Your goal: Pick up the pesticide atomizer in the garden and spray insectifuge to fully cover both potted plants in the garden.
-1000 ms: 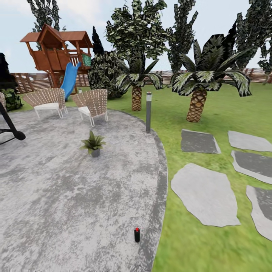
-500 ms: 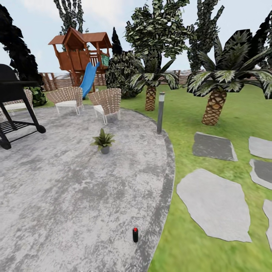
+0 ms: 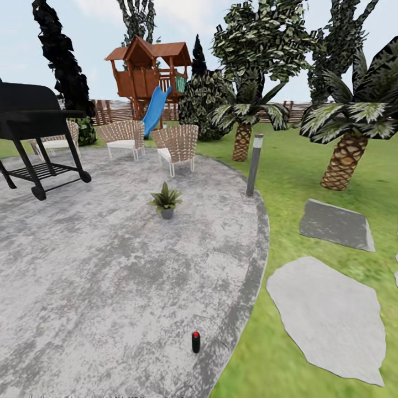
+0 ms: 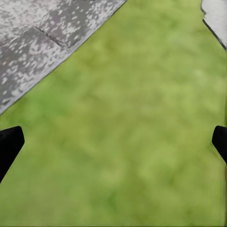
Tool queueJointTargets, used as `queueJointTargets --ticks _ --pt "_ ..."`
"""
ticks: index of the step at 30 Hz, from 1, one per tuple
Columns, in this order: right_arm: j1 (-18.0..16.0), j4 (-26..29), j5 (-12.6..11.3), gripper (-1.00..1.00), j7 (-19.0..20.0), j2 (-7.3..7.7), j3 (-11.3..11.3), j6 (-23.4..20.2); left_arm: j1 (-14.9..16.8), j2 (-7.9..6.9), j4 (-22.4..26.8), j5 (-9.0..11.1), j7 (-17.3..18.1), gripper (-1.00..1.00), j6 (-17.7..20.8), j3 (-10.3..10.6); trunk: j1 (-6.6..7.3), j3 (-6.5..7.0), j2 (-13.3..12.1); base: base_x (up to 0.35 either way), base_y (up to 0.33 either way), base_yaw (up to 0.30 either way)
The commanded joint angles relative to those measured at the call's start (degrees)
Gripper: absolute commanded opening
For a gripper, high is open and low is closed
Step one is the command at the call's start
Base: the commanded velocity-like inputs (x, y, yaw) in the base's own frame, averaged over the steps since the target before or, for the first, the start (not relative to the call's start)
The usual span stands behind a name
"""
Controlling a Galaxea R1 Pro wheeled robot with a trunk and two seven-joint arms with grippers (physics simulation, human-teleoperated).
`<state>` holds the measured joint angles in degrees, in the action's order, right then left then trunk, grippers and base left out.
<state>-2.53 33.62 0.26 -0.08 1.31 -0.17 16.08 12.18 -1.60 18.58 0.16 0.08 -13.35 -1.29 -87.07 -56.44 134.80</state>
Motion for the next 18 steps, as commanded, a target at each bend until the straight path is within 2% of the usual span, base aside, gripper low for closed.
queueJointTargets --ticks 1,18 --pt "-0.02 -0.04 0.03 1.00 -0.01 0.01 -0.01 0.18 0.04 0.01 -0.06 0.01 0.01 1.00 -0.19 -0.12 0.01 -0.05 0.02 0.000 -0.269 0.268" --pt "-0.02 -0.04 0.09 1.00 -0.01 0.01 -0.01 0.18 0.04 0.01 -0.06 0.03 0.01 1.00 -0.19 -0.13 0.01 -0.05 0.02 0.000 -0.269 0.268"
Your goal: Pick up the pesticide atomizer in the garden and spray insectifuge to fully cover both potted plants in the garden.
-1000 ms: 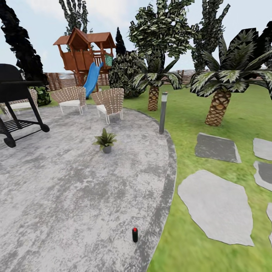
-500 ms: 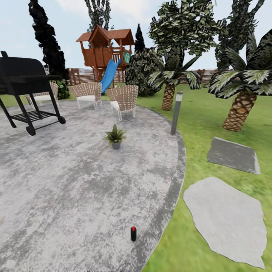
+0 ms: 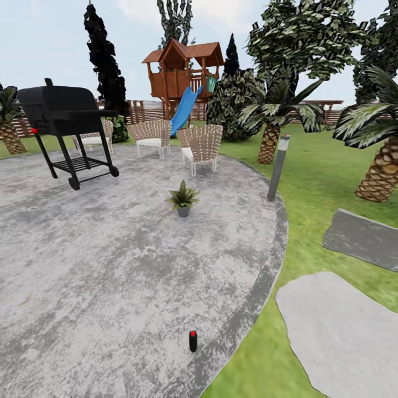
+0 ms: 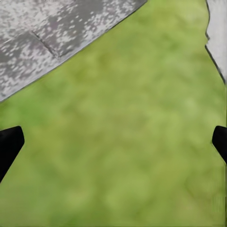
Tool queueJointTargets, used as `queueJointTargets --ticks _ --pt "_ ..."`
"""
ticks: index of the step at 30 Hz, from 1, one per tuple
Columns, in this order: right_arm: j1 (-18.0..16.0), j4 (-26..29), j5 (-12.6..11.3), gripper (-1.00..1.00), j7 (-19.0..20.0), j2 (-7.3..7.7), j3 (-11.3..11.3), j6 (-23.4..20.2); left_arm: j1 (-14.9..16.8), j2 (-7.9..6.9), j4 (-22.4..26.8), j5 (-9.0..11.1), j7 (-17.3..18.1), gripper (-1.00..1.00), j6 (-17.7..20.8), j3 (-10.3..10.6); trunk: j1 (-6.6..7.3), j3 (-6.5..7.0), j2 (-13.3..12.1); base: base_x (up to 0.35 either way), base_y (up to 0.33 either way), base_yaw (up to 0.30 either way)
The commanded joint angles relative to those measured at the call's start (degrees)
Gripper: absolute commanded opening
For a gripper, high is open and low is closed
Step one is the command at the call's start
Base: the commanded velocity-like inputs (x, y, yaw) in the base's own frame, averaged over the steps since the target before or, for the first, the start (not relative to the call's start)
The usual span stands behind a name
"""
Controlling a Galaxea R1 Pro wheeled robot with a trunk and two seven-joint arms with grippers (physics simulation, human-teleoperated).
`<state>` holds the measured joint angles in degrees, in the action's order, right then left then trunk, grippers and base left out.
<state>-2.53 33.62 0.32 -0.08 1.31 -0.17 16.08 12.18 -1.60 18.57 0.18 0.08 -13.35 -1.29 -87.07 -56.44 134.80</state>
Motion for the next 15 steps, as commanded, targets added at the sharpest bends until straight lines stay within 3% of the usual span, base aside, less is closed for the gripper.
queueJointTargets --ticks 1,15 --pt "-0.02 -0.04 0.03 1.00 -0.01 0.01 -0.03 0.18 0.04 0.01 -0.05 0.04 0.01 1.00 -0.19 -0.14 0.01 -0.05 0.02 0.000 -0.269 0.268" --pt "-0.02 -0.04 0.03 1.00 -0.01 0.01 -0.06 0.18 0.04 0.01 -0.07 0.09 0.01 1.00 -0.19 -0.14 0.01 -0.05 0.02 0.000 -0.270 0.268"
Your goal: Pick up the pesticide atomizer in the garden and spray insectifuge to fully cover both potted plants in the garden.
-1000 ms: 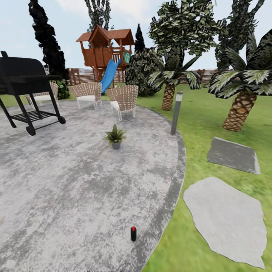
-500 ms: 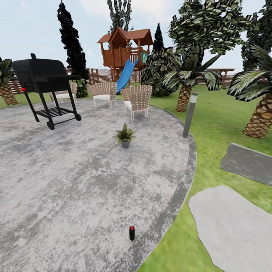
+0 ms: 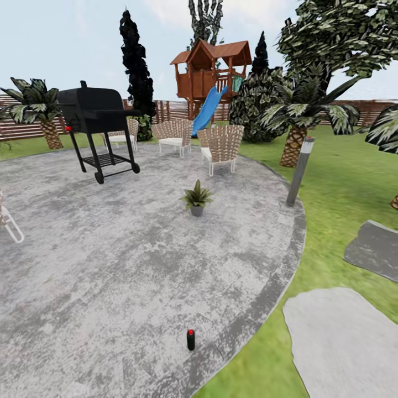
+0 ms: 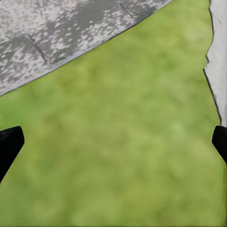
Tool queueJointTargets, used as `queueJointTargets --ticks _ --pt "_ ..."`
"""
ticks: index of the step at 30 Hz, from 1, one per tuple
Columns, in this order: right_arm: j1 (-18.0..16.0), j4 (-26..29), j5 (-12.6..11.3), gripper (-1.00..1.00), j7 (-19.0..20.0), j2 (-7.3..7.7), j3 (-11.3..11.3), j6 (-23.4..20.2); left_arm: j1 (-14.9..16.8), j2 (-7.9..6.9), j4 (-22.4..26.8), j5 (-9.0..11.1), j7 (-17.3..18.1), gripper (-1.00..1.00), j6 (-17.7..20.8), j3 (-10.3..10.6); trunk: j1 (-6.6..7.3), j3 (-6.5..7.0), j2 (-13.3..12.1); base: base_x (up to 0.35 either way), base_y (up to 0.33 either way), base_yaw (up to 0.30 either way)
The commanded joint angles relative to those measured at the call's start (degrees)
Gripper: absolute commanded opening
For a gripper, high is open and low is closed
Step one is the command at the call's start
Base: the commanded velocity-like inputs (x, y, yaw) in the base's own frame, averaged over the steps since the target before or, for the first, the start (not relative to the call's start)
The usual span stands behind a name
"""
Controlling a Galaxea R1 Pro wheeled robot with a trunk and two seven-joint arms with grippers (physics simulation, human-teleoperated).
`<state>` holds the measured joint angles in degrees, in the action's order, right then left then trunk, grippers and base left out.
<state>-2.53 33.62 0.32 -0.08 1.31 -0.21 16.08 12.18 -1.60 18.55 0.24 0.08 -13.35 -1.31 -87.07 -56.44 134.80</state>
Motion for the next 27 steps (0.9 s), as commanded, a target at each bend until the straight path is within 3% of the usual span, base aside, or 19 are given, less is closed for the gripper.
queueJointTargets --ticks 1,27 --pt "-0.02 -0.04 0.03 1.00 -0.01 0.01 -0.01 0.18 0.04 0.01 -0.06 0.02 0.01 1.00 -0.19 -0.12 0.01 -0.05 0.02 0.000 -0.270 0.268" --pt "-0.02 -0.04 0.03 1.00 -0.01 0.01 0.02 0.18 0.04 0.01 -0.03 0.02 0.01 1.00 -0.19 -0.15 0.01 -0.05 0.02 0.000 -0.269 0.268"
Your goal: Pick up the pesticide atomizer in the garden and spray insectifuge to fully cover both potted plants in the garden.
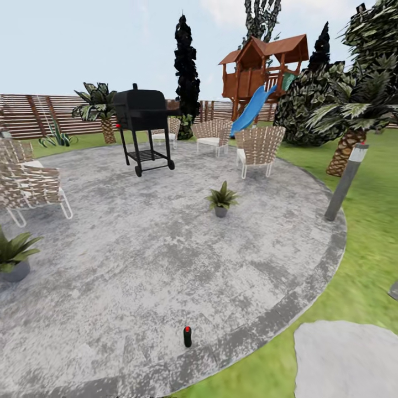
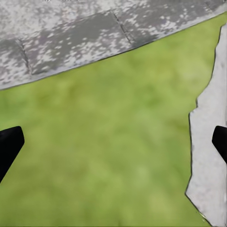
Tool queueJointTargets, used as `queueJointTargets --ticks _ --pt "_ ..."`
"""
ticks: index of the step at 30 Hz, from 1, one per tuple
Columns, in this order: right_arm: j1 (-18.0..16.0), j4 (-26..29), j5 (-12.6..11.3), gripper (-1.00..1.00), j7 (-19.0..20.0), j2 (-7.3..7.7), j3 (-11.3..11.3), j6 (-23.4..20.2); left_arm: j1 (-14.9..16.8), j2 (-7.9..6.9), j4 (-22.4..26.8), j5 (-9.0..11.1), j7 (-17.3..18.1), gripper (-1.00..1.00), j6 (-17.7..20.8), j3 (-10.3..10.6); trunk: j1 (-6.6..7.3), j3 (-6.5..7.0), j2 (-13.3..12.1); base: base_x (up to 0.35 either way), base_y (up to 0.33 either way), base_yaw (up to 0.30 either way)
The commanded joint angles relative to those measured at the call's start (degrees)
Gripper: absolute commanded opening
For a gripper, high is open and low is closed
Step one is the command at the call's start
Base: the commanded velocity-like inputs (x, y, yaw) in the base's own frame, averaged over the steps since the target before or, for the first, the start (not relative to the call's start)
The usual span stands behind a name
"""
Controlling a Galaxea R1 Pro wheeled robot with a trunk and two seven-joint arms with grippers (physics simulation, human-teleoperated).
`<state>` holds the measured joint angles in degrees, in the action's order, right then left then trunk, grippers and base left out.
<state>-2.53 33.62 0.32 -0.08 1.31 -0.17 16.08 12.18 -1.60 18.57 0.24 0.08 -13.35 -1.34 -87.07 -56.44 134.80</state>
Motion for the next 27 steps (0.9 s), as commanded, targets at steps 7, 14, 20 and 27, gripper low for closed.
queueJointTargets --ticks 7,14,20,27 --pt "-0.02 -0.04 0.03 1.00 -0.01 0.01 -0.07 0.18 0.04 0.02 -0.05 0.02 0.01 1.00 -0.19 -0.15 0.01 -0.05 0.02 0.000 -0.269 0.276" --pt "-0.02 -0.04 0.03 1.00 -0.01 0.01 -0.06 0.18 0.04 0.02 -0.03 0.02 0.01 1.00 -0.19 -0.15 0.01 -0.05 0.02 0.000 -0.269 0.277" --pt "-0.02 -0.04 0.03 1.00 -0.01 0.01 -0.06 0.18 0.04 0.02 -0.03 0.02 0.01 1.00 -0.19 -0.15 0.01 -0.05 0.02 0.000 -0.269 0.277" --pt "-0.02 -0.04 0.03 1.00 -0.01 0.01 -0.05 0.18 0.04 0.02 -0.03 0.02 0.01 1.00 -0.19 -0.23 0.01 -0.05 0.02 0.000 -0.270 0.277"
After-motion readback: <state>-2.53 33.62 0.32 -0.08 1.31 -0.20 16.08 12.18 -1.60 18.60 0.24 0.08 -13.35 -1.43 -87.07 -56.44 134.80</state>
